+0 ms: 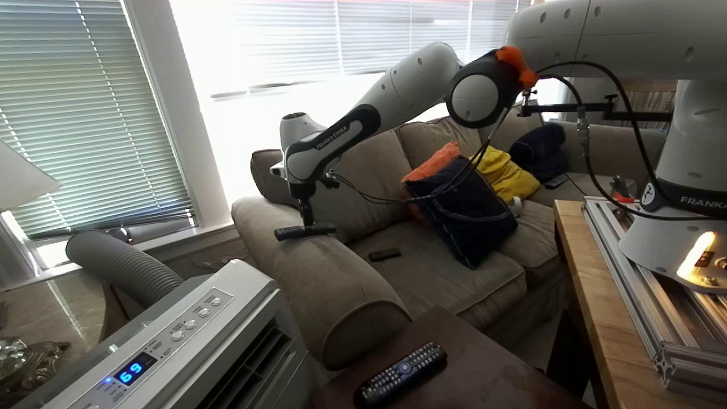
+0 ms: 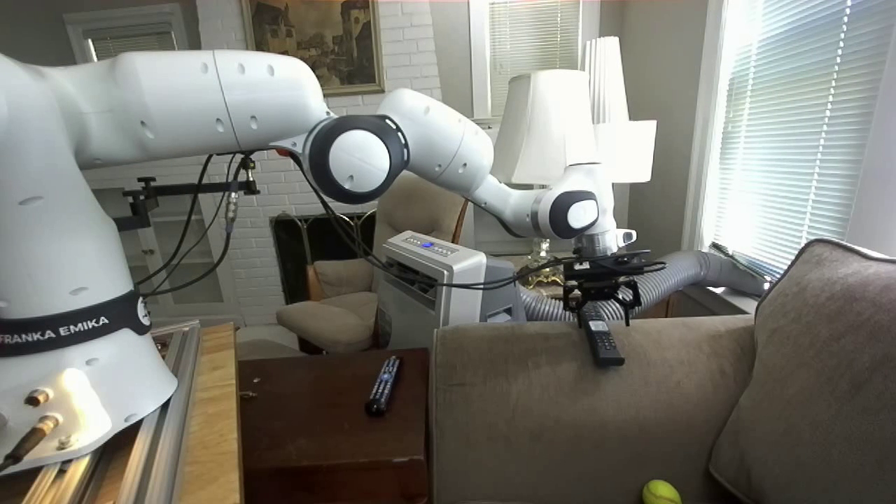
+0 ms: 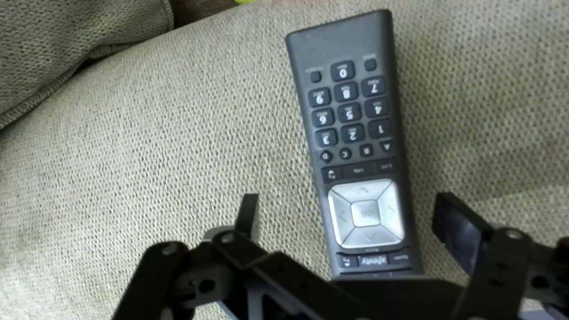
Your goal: Put the remote on the side table
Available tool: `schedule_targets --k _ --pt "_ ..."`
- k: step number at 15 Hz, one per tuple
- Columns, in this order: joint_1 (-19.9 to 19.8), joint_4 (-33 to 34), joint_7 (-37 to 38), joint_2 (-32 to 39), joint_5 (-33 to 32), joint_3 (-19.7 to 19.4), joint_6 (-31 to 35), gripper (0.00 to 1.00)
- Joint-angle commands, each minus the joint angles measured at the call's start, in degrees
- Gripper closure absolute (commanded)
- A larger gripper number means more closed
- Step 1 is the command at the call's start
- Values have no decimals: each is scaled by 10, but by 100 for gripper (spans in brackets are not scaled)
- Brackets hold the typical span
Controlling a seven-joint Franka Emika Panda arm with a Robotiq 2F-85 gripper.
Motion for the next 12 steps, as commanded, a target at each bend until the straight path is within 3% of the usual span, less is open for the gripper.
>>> schedule_targets --k 1,8,9,10,12 --pt "3 -4 -3 0 3 -6 4 0" --pt "8 -19 7 0 0 -14 8 0" --pt "9 -19 9 0 0 -14 9 5" --pt "9 -19 8 0 1 -13 11 26" --pt "9 -18 9 0 1 -13 11 32"
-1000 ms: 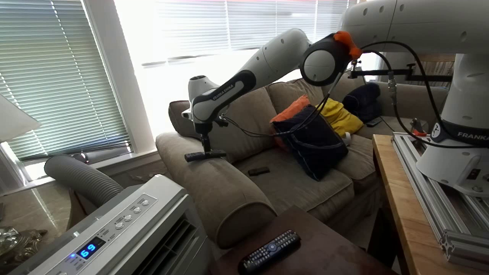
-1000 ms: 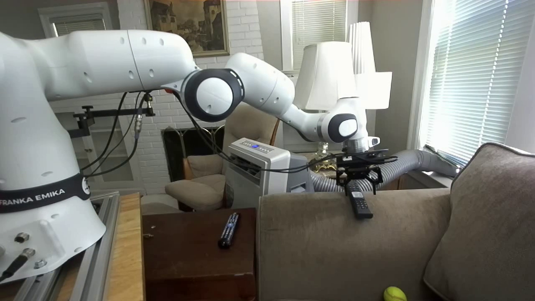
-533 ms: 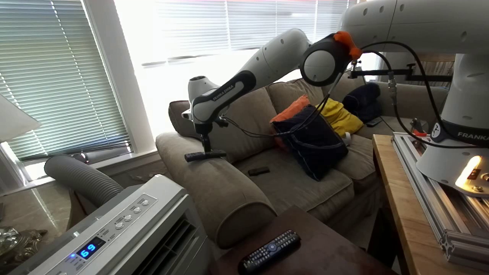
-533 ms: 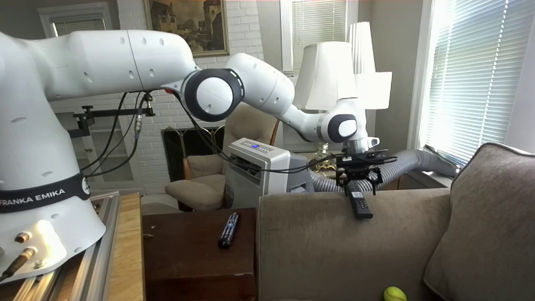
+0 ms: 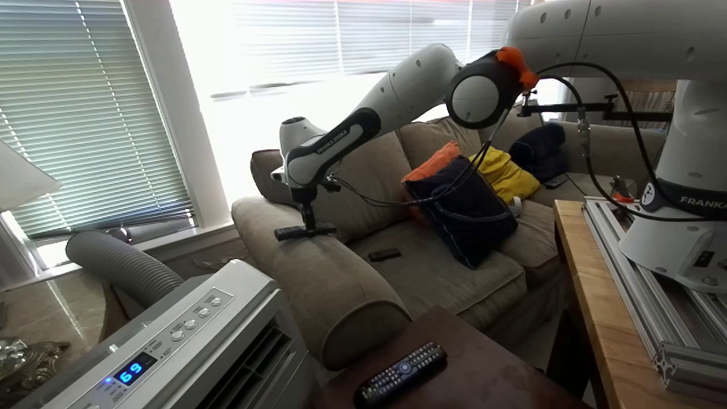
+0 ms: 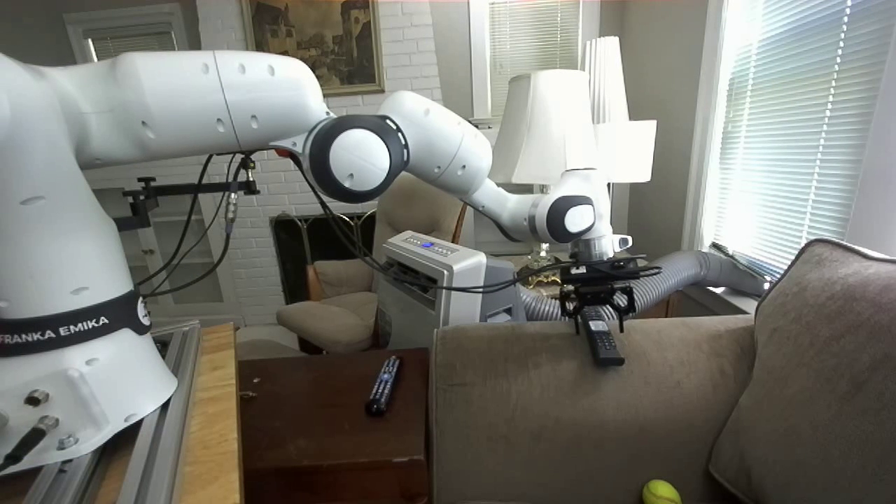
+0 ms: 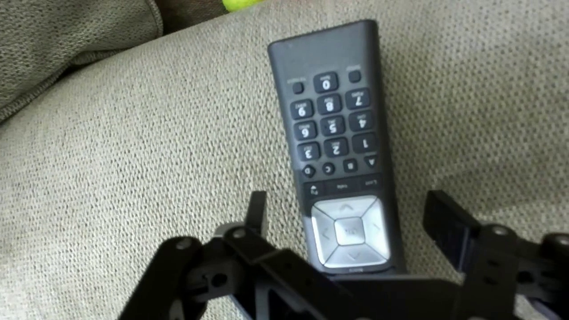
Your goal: Put the remote on the side table
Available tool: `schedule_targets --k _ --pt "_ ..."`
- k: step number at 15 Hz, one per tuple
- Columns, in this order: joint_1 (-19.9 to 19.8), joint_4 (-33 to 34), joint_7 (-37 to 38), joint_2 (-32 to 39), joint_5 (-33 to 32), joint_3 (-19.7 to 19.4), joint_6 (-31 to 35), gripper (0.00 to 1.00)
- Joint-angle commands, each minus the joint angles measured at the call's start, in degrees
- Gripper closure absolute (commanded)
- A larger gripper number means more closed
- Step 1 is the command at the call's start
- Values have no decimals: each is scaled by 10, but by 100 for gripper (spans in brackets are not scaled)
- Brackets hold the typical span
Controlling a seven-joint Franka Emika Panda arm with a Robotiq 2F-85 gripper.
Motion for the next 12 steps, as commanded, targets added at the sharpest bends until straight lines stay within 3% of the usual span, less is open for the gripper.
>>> schedule_targets --k 1,5,10,12 --pt "3 -5 9 0 1 -5 11 39" --pt "4 -5 7 0 2 -4 11 68" --pt "6 16 5 0 -2 -9 -14 70" --pt "3 -14 5 -36 -2 -6 -34 70"
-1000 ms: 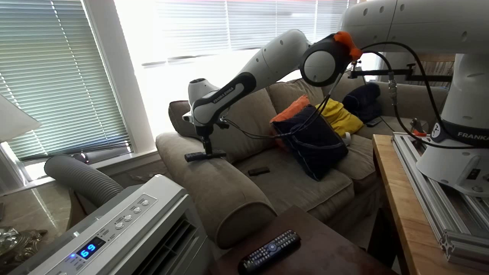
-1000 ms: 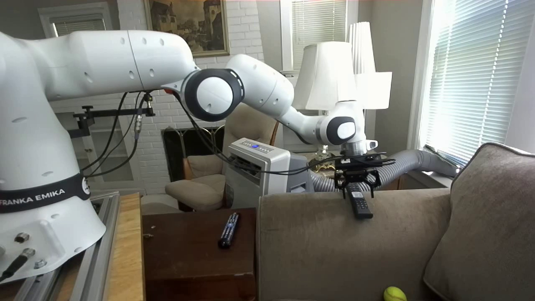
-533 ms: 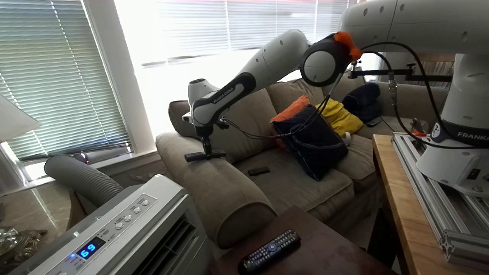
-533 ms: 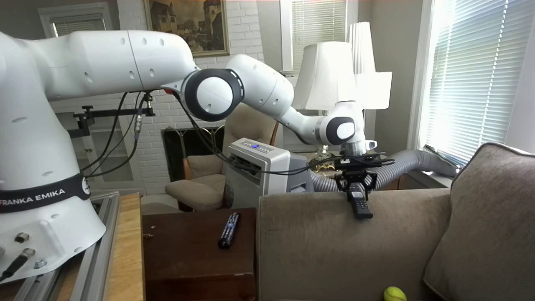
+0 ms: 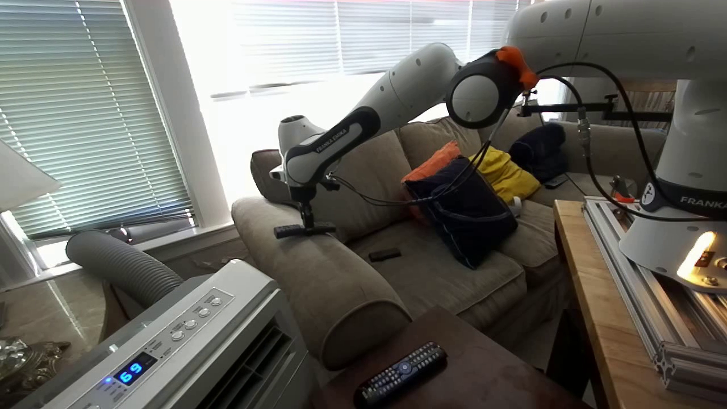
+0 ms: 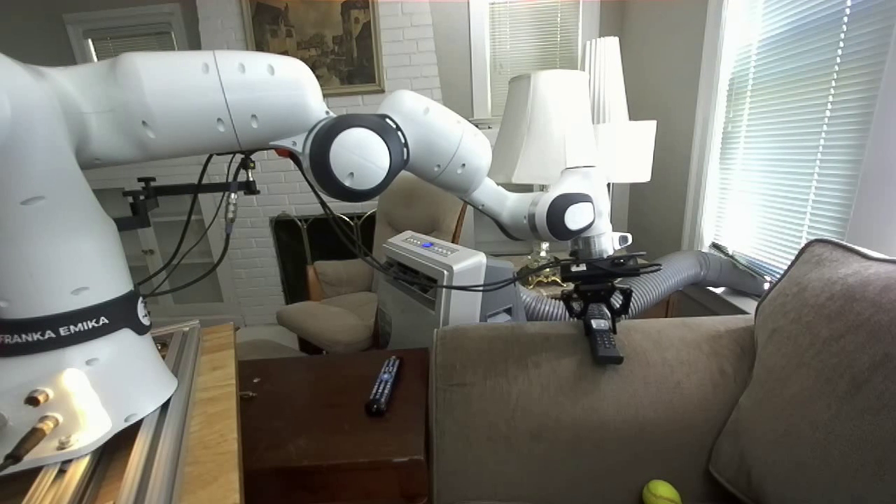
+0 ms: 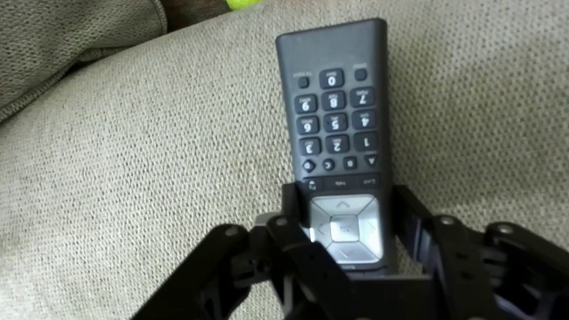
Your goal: Put the remote on the side table
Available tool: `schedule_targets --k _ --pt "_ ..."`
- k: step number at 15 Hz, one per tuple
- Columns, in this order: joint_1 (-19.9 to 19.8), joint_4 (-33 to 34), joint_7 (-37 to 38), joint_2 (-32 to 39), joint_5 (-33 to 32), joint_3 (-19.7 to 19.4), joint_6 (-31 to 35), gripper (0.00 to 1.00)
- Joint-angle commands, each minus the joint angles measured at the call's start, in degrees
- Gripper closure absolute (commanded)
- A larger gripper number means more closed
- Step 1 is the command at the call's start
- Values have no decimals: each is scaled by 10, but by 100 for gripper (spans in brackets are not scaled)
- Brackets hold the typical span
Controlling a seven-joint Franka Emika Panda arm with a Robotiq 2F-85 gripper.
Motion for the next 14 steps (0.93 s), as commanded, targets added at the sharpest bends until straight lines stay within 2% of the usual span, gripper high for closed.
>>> schedule_targets --k 1,9,14 --pt "0 -25 4 -49 -1 -3 -50 70" --pt "5 -54 59 -152 -3 -29 -165 70" --pt "11 -129 88 -221 -4 -29 -170 70"
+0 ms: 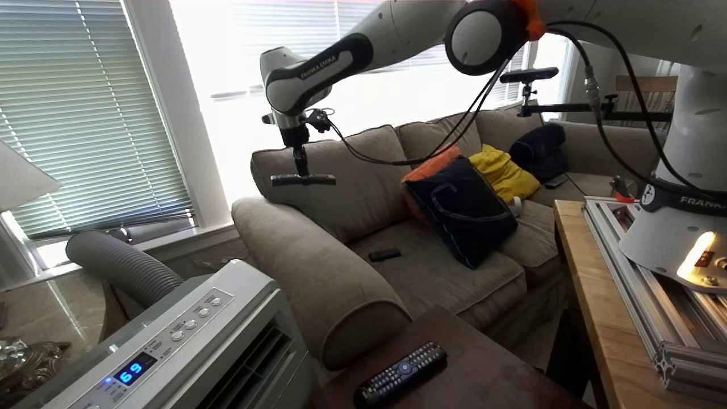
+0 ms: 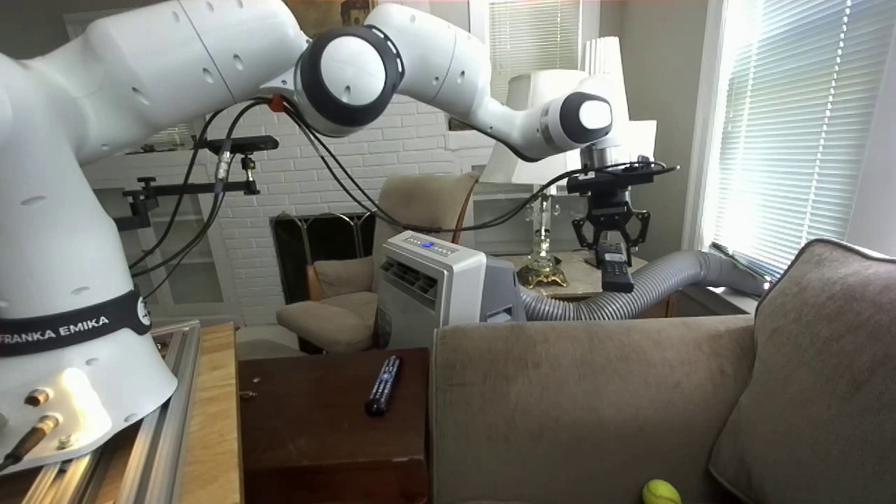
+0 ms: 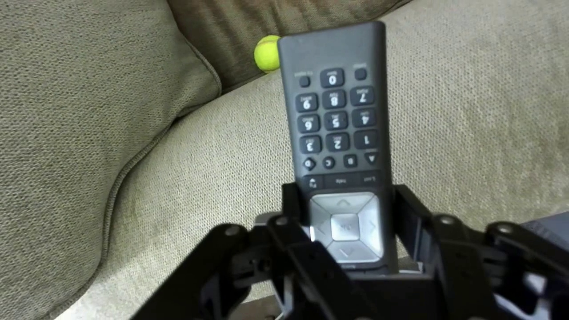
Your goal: Put the remote on the side table
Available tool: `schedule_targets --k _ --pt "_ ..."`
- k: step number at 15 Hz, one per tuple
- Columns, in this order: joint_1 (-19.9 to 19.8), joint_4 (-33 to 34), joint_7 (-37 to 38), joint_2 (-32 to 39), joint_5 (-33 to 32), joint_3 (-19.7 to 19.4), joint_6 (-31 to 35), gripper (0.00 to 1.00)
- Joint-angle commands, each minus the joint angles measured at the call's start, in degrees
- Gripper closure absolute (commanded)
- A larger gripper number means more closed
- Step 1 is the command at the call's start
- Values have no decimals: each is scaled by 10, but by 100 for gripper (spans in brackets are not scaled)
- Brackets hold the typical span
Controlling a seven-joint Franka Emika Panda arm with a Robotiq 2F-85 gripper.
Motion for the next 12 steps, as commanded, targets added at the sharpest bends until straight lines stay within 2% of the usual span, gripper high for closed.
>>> schedule_targets --k 1,8,12 --pt "10 -110 26 -81 -4 -4 5 70" --pt "22 -270 61 -187 -10 -9 38 70" --pt "13 -356 65 -246 -23 5 56 70"
